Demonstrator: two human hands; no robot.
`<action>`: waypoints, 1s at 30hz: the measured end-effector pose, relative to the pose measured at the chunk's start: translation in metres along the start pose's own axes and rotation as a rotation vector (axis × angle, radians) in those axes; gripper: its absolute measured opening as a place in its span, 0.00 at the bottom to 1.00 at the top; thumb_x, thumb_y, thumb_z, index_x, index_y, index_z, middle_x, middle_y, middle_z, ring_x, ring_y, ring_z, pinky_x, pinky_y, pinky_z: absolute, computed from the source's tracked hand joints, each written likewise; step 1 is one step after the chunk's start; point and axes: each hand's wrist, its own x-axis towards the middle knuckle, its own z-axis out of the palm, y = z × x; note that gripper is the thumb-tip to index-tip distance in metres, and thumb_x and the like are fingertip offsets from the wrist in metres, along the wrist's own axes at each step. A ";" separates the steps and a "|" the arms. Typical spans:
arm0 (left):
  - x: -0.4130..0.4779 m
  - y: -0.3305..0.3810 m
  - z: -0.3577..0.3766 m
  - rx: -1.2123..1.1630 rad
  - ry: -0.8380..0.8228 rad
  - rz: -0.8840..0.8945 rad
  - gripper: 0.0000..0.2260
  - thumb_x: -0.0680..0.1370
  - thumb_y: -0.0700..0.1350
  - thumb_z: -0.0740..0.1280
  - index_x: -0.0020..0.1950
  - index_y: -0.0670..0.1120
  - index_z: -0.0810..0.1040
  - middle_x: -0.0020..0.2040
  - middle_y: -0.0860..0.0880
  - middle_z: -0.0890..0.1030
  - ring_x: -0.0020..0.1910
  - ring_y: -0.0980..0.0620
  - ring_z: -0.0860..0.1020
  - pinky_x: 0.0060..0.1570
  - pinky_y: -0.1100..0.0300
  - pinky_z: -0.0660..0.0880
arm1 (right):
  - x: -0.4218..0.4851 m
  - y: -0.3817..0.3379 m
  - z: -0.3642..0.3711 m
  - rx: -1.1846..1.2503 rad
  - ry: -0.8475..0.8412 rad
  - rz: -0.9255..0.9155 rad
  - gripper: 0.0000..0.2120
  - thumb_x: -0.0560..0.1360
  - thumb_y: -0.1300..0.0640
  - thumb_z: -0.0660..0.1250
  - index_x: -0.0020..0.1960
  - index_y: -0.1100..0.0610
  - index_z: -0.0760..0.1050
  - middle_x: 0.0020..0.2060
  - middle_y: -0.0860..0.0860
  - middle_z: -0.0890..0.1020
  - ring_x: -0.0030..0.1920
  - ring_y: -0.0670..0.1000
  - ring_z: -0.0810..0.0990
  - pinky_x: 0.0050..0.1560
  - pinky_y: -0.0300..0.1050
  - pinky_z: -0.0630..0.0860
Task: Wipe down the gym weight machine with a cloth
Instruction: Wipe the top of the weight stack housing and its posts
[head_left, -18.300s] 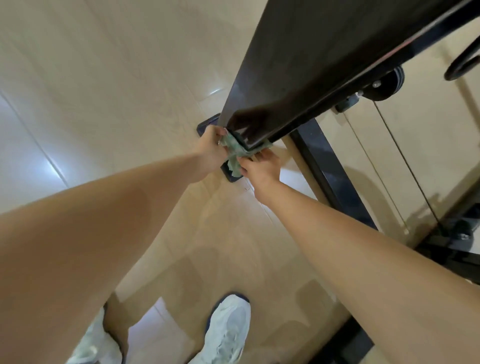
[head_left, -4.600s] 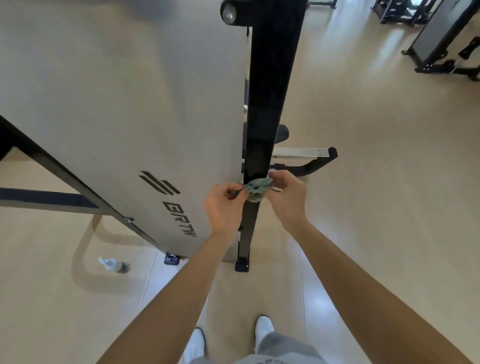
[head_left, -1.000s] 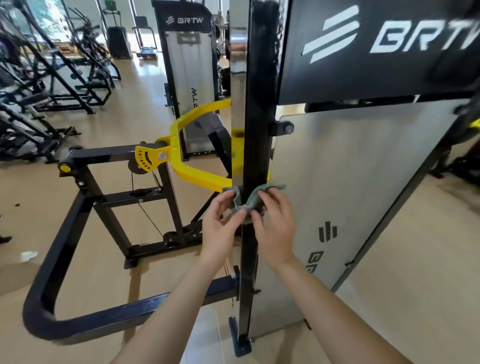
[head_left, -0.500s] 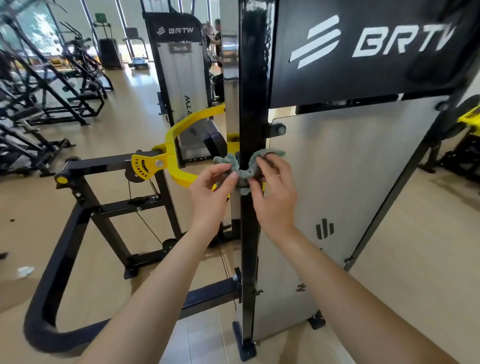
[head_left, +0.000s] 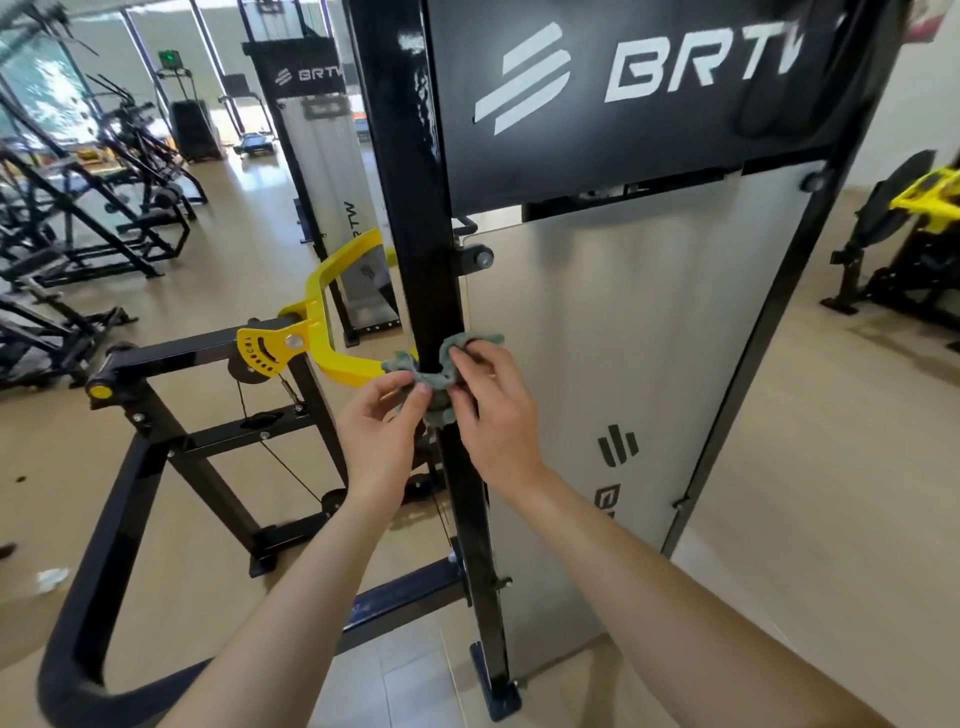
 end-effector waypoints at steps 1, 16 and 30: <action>0.001 0.003 0.001 0.008 0.008 0.005 0.08 0.77 0.40 0.74 0.55 0.47 0.83 0.52 0.50 0.85 0.54 0.53 0.84 0.54 0.56 0.82 | 0.006 0.001 -0.002 -0.022 -0.002 -0.036 0.18 0.77 0.66 0.70 0.66 0.66 0.77 0.61 0.61 0.77 0.60 0.56 0.79 0.62 0.49 0.79; 0.016 0.083 0.019 -0.055 0.163 0.107 0.10 0.79 0.44 0.72 0.59 0.44 0.84 0.51 0.49 0.86 0.53 0.52 0.84 0.54 0.57 0.82 | 0.085 0.002 -0.023 -0.153 -0.064 -0.533 0.18 0.78 0.65 0.70 0.67 0.68 0.75 0.61 0.63 0.79 0.59 0.59 0.78 0.60 0.51 0.79; 0.047 0.149 0.037 -0.078 0.238 0.162 0.10 0.78 0.41 0.72 0.60 0.46 0.84 0.53 0.49 0.86 0.56 0.50 0.84 0.61 0.46 0.80 | 0.178 -0.037 -0.048 -0.043 0.068 -0.577 0.17 0.78 0.67 0.68 0.66 0.69 0.76 0.62 0.64 0.79 0.59 0.61 0.78 0.59 0.54 0.79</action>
